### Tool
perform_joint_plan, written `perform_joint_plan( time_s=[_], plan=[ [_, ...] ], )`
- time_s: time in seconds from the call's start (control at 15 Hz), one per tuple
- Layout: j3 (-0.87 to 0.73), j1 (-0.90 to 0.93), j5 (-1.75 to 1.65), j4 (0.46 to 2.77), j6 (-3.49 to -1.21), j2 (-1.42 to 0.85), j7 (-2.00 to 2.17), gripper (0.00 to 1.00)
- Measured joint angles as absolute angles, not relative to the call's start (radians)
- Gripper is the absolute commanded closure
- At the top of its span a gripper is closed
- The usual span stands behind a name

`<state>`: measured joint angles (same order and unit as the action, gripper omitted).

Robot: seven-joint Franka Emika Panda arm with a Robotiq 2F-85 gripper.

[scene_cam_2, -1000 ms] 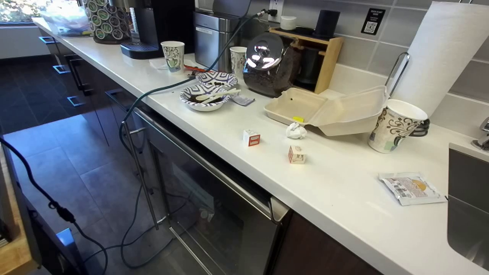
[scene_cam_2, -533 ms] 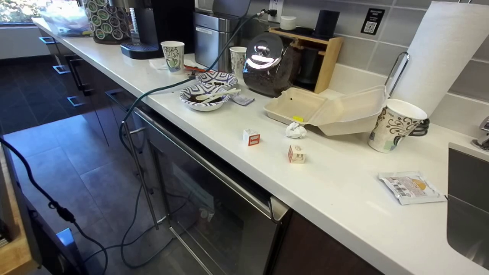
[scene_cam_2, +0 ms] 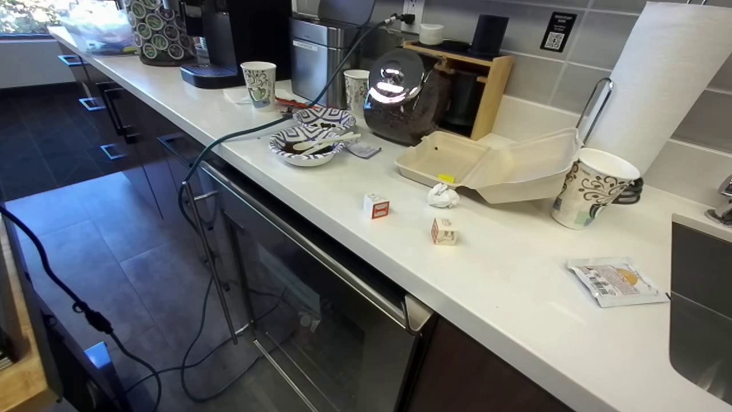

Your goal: Take the spoon and knife from the bowl and put them into the take-away food container

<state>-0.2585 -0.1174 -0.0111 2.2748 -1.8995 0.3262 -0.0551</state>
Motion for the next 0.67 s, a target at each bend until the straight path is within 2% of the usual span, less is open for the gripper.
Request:
perform_joint_plan(
  time_s=[0.2, 0.67],
  plan=[
    [-0.255, -0.125, -0.003, 2.272, -1.909, 0.325, -0.057, 0.00],
    [-0.233, -0.119, 0.171, 2.280, -2.369, 0.086, -0.062, 0.00]
  ],
)
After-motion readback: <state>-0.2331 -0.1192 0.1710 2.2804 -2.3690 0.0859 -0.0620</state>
